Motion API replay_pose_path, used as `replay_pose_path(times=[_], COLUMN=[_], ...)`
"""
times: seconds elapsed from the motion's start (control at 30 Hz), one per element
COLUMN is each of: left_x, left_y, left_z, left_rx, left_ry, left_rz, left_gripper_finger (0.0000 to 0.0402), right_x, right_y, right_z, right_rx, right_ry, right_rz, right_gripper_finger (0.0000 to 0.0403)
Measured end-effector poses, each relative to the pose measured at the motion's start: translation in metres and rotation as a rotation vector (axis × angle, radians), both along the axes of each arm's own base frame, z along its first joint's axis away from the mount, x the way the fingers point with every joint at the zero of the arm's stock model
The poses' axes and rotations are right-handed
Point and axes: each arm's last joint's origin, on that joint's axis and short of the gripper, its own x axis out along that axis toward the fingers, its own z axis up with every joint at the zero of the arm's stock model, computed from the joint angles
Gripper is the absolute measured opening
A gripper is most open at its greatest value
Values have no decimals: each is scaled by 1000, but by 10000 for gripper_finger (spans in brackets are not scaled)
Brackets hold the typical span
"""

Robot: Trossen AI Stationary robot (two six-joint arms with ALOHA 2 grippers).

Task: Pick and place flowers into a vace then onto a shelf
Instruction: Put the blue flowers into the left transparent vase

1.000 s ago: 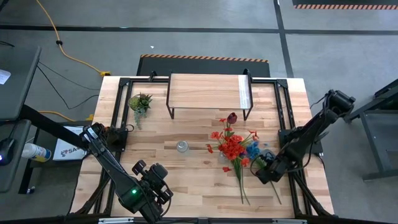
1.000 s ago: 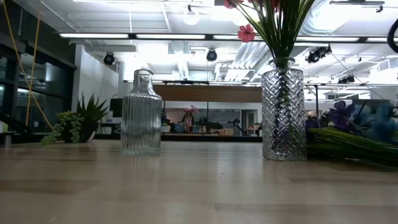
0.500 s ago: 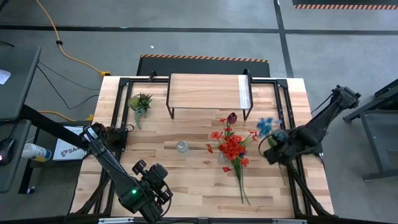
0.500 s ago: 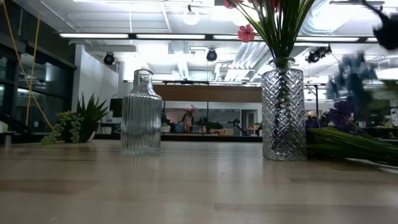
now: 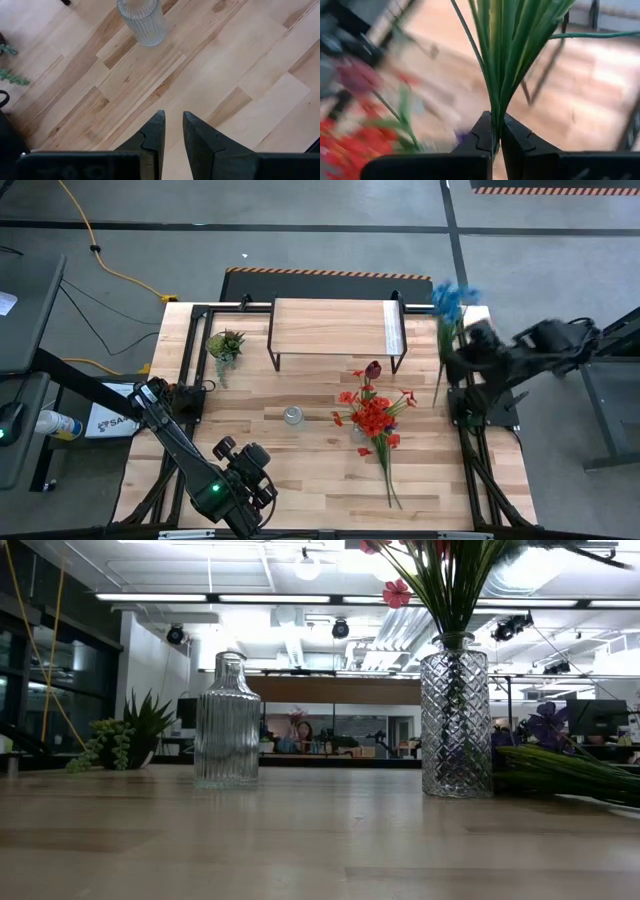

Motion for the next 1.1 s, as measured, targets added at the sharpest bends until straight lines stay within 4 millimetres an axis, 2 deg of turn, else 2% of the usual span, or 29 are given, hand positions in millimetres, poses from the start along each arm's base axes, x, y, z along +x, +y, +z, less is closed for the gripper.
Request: replay_pose_path(times=[0.33,0.53,0.7,0.87,1.1], left_x=[0,1,2,1,-9], left_y=[0,-1,-1,5,24], left_z=[0,0,4,26,78], left_rx=[0,-11,-27,-47,-37], left_ry=[-1,-14,-74,-262,-625], left_rz=[1,11,30,33,14], left_gripper_finger=[104,104,104,104,104], right_x=[-8,0,16,37,79], right_y=[-13,-10,-1,11,32], right_z=[77,113,132,142,140], right_rx=[-369,-527,-592,-644,-650], right_ry=[-230,-352,-495,-609,-675], right_rz=[8,90,250,426,604], right_gripper_finger=[7,7,8,7,7])
